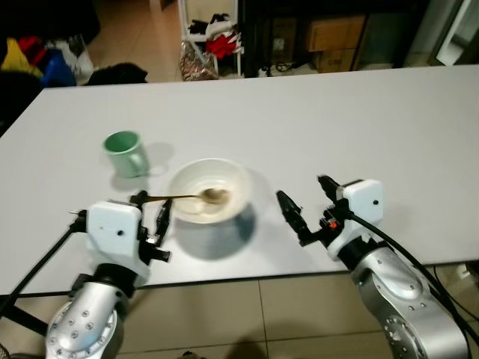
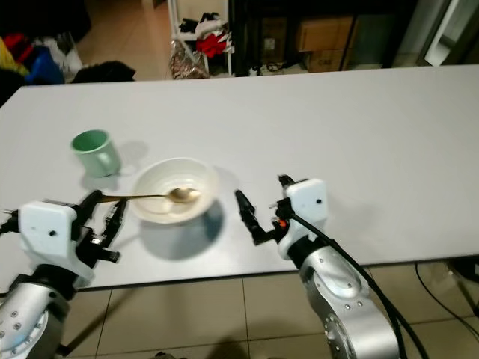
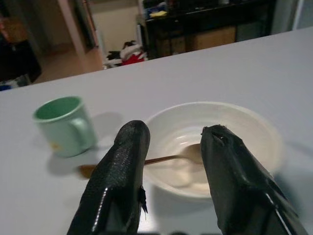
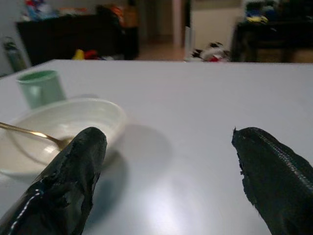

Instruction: Setting the table

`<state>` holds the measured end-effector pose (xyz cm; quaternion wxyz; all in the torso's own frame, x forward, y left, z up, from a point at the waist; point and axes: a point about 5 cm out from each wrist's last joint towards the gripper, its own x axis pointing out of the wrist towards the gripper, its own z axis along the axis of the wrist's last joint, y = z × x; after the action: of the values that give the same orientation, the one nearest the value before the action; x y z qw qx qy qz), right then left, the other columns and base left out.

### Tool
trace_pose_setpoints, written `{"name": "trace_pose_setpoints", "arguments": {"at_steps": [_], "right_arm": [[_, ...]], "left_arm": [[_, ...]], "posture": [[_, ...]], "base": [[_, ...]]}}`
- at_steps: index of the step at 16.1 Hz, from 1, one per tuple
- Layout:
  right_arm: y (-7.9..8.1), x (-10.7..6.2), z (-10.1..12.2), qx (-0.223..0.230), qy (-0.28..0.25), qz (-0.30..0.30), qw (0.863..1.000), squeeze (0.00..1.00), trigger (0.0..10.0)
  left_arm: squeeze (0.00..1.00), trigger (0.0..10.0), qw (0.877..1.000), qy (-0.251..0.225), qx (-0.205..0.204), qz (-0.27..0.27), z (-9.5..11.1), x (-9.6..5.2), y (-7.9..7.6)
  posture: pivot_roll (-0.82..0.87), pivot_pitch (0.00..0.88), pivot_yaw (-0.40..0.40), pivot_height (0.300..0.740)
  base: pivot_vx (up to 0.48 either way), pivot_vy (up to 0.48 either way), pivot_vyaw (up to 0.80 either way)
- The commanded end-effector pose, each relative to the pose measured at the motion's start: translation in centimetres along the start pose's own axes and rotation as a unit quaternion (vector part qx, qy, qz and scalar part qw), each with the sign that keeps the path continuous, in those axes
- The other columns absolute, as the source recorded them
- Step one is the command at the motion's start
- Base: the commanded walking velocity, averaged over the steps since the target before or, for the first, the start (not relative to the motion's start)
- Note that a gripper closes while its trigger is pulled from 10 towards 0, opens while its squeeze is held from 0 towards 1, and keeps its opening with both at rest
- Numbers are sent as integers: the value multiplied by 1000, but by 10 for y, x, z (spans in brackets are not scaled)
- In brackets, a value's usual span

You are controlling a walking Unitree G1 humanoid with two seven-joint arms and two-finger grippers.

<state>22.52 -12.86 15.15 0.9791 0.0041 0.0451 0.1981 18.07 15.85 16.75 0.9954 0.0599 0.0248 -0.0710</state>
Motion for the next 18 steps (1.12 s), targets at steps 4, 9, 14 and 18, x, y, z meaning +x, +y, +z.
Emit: {"name": "trace_pose_setpoints", "arguments": {"at_steps": [4, 9, 14, 18], "right_arm": [[4, -4, -2, 14, 2, 30, 999, 1000, 10000], [1, -6, -2, 28, 6, 47, 998, 1000, 10000], [7, -8, 4, 45, -12, 101, 994, 1000, 10000], [8, -10, 5, 42, -12, 127, 991, 1000, 10000]], "left_arm": [[0, 10000, 1000, -4, 20, 6, -3, -4, 3], [0, 10000, 999, -16, 14, 25, -3, -5, 7], [0, 10000, 999, -24, 24, 36, -2, -5, 8], [0, 10000, 999, -17, 27, 41, -5, -7, 7]], "posture": [[-62, 0, 86, 740], [-65, 0, 85, 740], [-61, 0, 74, 740], [-56, 0, 69, 740]], "base": [[0, -249, 0], [0, 0, 480], [0, 0, 800], [0, 0, 800]]}}
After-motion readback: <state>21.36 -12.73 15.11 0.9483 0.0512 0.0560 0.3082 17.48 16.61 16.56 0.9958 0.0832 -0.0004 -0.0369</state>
